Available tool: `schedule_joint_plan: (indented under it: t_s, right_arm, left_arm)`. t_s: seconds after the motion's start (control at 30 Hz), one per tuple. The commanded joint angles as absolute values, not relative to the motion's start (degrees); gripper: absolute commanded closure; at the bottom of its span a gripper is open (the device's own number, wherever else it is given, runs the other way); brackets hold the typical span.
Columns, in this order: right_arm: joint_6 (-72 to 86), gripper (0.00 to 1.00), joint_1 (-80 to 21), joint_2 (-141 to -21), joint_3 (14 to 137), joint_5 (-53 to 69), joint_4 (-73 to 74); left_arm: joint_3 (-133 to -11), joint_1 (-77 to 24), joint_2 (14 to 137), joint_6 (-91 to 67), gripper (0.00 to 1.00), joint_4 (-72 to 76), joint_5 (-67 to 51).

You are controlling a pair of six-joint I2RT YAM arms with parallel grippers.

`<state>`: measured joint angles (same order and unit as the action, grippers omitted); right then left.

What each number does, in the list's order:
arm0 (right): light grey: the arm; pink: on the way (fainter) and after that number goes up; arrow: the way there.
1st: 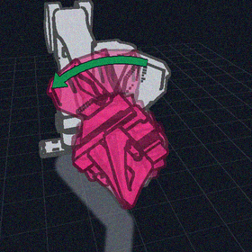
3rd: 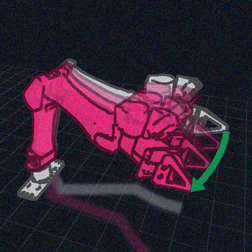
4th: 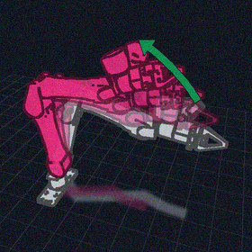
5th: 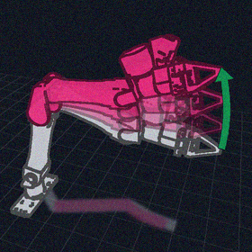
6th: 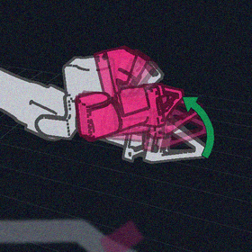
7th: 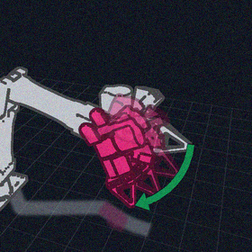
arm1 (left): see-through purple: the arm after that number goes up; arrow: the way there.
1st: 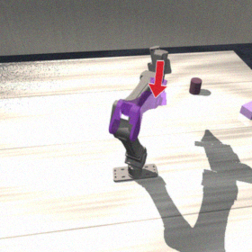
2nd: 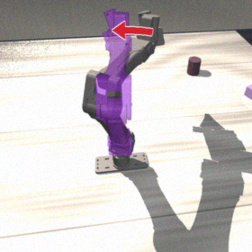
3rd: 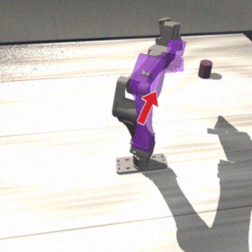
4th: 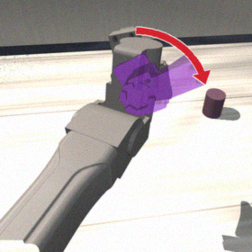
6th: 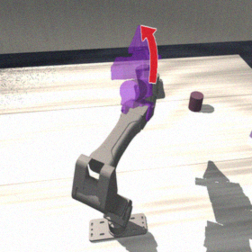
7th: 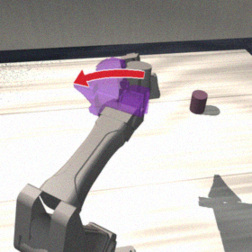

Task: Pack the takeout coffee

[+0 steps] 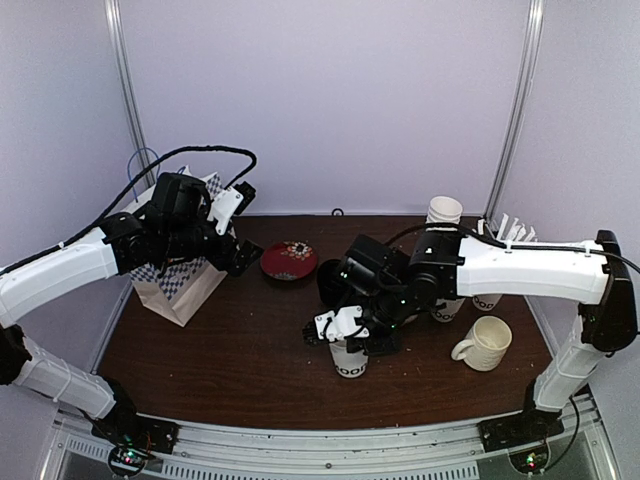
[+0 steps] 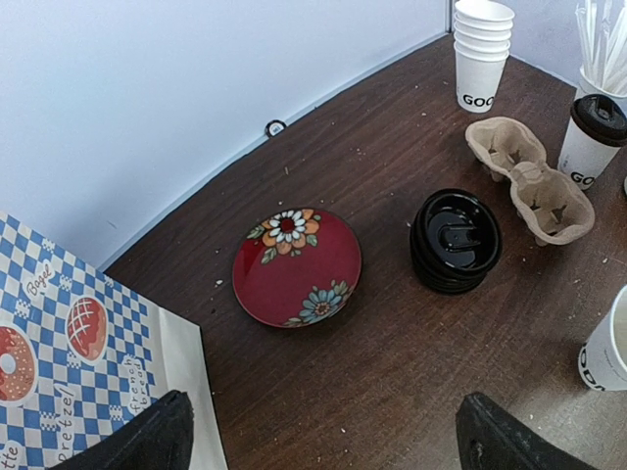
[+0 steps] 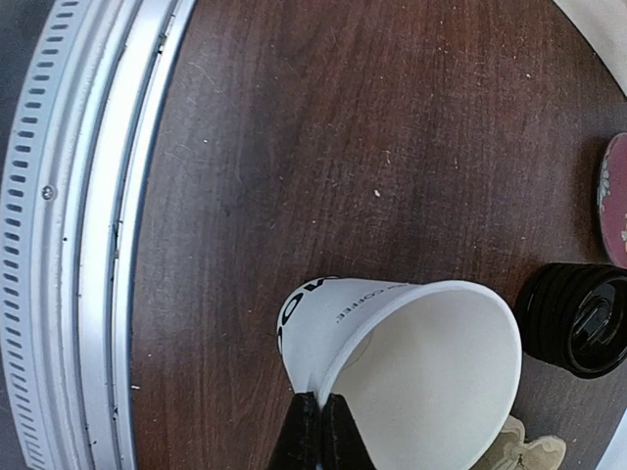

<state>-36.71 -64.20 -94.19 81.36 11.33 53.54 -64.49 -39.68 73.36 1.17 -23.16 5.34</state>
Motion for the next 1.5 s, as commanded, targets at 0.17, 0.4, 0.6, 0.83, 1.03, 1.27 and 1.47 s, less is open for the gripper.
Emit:
schedule_joint_plan:
  t_s: [0.17,0.4,0.6,0.83,1.03,1.27,1.47]
  right_arm:
    - [-33.1,1.0,-65.0,-94.7,78.9,4.9,44.2]
    - [-31.9,1.0,-65.3,-97.2,78.3,6.7,42.7]
    - [-32.3,1.0,-65.5,-97.1,77.1,7.4,42.4]
    - [-32.6,0.96,-65.9,-97.6,76.8,9.1,43.0]
    - [-33.9,0.74,-65.9,-96.0,79.1,9.6,46.9]
    - [-36.4,0.59,-62.8,-89.9,86.1,18.2,60.7]
    - [-32.7,0.52,-50.9,-81.1,82.9,23.9,61.5]
  left_arm:
    - [-65.5,-39.3,73.4,1.0,0.02,-21.3,4.2]
    - [-65.6,-39.3,73.9,0.9,0.02,-21.4,4.5]
    - [-65.9,-39.3,74.5,1.0,0.03,-22.0,4.1]
    - [-66.3,-39.3,75.4,1.0,0.02,-22.4,3.4]
    - [-66.8,-39.3,76.6,1.3,0.03,-23.1,2.8]
    - [-76.0,-39.7,81.6,1.8,0.12,-31.0,-3.9]
    - [-83.8,-42.8,87.8,8.5,0.14,-36.1,-5.3]
